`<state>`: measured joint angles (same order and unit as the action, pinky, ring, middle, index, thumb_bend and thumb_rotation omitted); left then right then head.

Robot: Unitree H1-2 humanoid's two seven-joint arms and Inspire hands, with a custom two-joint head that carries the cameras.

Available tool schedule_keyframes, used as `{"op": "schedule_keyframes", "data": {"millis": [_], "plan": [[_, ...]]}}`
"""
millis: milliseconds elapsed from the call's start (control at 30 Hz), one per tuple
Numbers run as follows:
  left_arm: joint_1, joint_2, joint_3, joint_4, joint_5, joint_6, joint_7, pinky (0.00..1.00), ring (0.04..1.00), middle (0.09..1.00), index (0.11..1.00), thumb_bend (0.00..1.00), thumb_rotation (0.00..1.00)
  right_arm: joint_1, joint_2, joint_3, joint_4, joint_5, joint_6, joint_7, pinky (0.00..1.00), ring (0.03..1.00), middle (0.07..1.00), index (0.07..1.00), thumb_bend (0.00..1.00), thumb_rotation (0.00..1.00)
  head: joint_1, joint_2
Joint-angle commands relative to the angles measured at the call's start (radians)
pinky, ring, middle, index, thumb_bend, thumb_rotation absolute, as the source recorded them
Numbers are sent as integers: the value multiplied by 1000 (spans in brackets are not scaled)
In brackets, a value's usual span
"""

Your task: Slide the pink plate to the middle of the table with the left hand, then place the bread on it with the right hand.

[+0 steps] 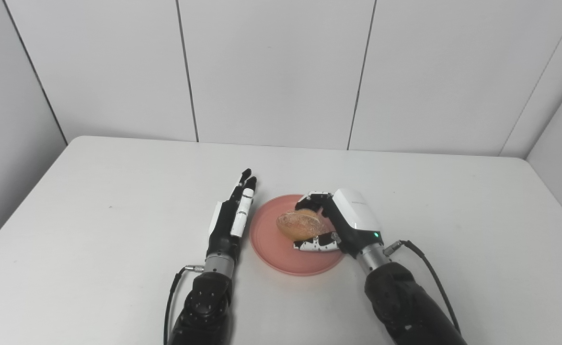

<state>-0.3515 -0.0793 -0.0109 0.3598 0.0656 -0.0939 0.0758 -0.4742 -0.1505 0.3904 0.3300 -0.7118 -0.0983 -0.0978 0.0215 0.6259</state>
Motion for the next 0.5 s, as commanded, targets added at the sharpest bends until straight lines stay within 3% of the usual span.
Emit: {"op": "schedule_keyframes", "data": {"millis": [0, 67, 267, 467], "plan": [[-25, 4, 3, -9, 4, -18, 11, 953, 958, 943, 928, 531, 1000, -32, -10, -4, -60, -8, -10, 4, 685, 738, 770, 773, 603, 562, -4, -1], [-26, 4, 3, -7, 8, -22, 17, 944, 951, 936, 922, 523, 1000, -24, -13, -5, -81, -9, -5, 16, 722, 776, 807, 821, 649, 664, -4, -1], [-26, 9, 0, -6, 6, -26, 12, 946, 952, 937, 923, 533, 1000, 2, -30, -17, -134, 25, -31, 52, 767, 826, 861, 899, 732, 825, -9, 1], [-23, 13, 2, -14, -1, -25, 8, 952, 956, 940, 926, 532, 1000, 34, -41, -34, -186, 48, -39, 53, 768, 843, 882, 910, 746, 867, -15, 3]]}}
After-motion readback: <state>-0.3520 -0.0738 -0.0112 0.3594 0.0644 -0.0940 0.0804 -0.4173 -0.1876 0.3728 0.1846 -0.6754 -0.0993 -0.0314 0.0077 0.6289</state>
